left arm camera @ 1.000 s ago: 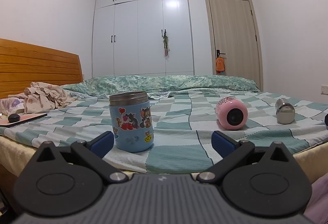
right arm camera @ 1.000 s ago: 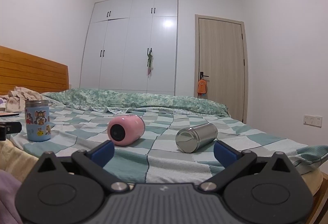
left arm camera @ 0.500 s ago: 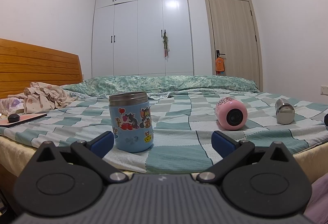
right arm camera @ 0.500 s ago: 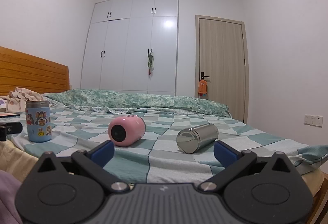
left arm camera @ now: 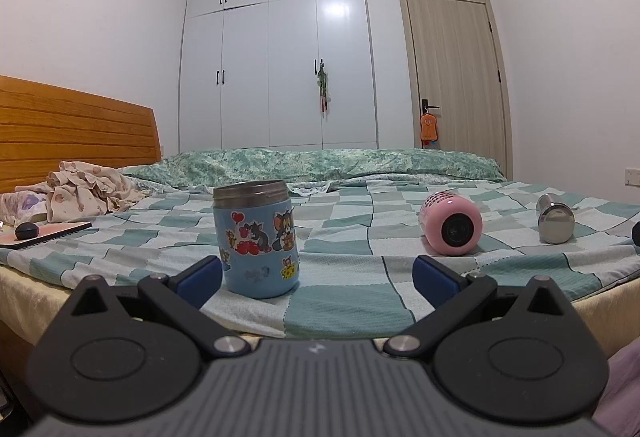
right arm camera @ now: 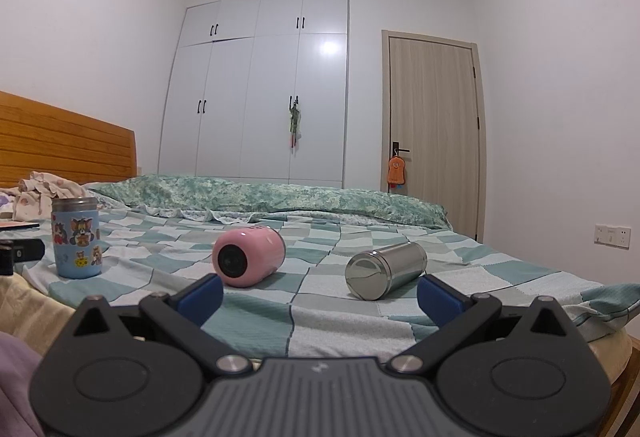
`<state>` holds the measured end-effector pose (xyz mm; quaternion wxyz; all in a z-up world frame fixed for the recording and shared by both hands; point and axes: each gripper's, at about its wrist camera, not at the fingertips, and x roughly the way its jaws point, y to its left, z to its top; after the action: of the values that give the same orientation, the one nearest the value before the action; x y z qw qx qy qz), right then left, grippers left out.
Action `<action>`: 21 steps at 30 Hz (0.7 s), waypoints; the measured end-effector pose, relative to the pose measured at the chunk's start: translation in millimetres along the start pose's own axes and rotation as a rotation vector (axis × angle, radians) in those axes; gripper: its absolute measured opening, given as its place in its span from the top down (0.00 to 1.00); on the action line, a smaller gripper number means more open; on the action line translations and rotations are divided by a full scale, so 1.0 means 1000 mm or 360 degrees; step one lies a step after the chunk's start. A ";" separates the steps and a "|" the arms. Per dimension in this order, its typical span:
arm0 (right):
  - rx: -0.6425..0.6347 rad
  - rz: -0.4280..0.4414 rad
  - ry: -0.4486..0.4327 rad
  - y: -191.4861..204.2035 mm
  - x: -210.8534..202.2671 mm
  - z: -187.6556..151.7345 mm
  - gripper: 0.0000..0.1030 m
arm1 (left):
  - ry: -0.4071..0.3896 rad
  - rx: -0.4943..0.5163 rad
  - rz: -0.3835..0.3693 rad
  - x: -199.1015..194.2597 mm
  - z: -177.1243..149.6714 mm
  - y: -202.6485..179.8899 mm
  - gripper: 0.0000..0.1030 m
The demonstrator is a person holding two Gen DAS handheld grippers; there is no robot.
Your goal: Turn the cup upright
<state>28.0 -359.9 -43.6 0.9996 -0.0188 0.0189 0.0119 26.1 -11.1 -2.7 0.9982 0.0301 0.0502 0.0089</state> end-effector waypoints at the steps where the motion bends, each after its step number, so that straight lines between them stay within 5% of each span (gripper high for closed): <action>1: 0.0000 0.0000 0.0000 0.000 0.000 0.000 0.00 | -0.0001 -0.0001 0.0000 0.000 0.000 0.000 0.00; 21: -0.0002 -0.0002 -0.0001 0.002 -0.001 0.000 0.00 | -0.0010 0.0000 -0.0006 -0.001 0.000 0.000 0.00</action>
<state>27.3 -357.8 -43.6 0.9996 -0.0193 0.0188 0.0114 25.1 -11.6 -2.1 0.9984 0.0300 0.0470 0.0071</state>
